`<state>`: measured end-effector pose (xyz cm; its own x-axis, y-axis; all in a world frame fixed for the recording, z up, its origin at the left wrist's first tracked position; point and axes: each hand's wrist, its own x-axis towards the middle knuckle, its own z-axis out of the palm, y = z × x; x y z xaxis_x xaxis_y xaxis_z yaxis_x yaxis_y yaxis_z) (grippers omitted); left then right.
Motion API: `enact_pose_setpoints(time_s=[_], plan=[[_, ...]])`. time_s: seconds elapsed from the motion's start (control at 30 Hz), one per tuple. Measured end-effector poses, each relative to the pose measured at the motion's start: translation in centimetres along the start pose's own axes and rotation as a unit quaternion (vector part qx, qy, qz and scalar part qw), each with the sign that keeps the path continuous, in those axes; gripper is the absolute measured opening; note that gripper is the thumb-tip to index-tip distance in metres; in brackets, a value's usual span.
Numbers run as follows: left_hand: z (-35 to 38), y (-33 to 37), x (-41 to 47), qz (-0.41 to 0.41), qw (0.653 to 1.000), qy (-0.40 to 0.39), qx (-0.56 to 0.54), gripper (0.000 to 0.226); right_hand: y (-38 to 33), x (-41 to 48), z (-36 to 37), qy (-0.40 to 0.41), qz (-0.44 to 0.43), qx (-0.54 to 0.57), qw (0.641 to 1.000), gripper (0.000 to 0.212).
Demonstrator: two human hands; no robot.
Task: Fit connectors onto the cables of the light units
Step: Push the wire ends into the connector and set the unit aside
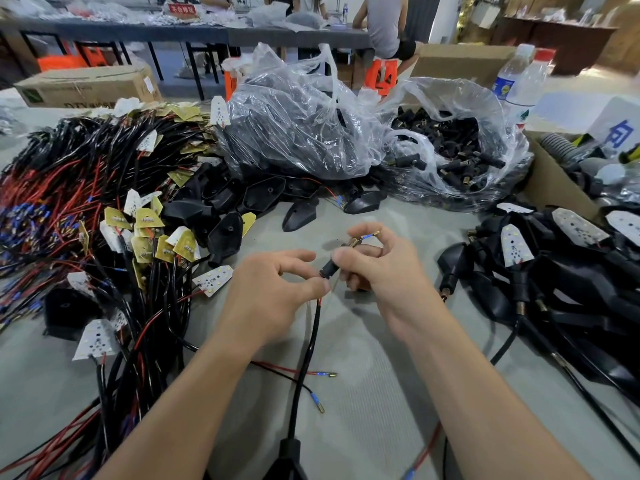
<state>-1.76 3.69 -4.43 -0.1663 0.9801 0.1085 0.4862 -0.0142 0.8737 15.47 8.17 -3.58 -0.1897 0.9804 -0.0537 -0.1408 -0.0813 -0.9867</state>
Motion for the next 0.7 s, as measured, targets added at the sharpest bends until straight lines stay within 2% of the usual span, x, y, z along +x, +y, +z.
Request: enact_pose_setpoints(time_s=[0.07, 0.17, 0.2, 0.3, 0.37, 0.47, 0.57, 0.7], plan=[[0.0, 0.2, 0.0, -0.005, 1.0, 0.01, 0.004, 0.015, -0.4, 0.0, 0.0, -0.017, 0.02, 0.071, 0.997, 0.006], [0.0, 0.3, -0.1, -0.015, 1.0, 0.011, 0.004, 0.014, -0.6, 0.1, -0.1, -0.026, 0.017, 0.082, 0.996, 0.019], [0.0, 0.5, -0.2, -0.014, 1.0, 0.01, -0.004, 0.02, -0.7, 0.1, 0.0, -0.023, 0.014, 0.074, 0.997, 0.022], [0.1, 1.0, -0.5, 0.011, 1.0, -0.007, -0.027, 0.061, -0.4, 0.1, 0.0, -0.006, -0.014, -0.019, 1.0, 0.026], [0.2, 1.3, -0.5, 0.02, 0.998, -0.021, -0.06, 0.053, -0.1, 0.1, 0.1, -0.015, -0.037, -0.091, 0.995, 0.026], [0.2, 1.2, -0.5, -0.008, 0.995, -0.038, -0.087, 0.036, 0.2, 0.1, 0.3, -0.009, -0.065, -0.126, 0.99, 0.026], [0.5, 0.8, -0.4, -0.047, 0.99, -0.075, -0.105, 0.031, 0.0, 0.4, 0.1, 0.052, -0.102, -0.095, 0.989, 0.023], [0.8, 1.1, -0.5, -0.067, 0.977, -0.133, -0.154, 0.035, -0.1, 0.6, -0.3, 0.084, -0.132, -0.049, 0.986, 0.021]])
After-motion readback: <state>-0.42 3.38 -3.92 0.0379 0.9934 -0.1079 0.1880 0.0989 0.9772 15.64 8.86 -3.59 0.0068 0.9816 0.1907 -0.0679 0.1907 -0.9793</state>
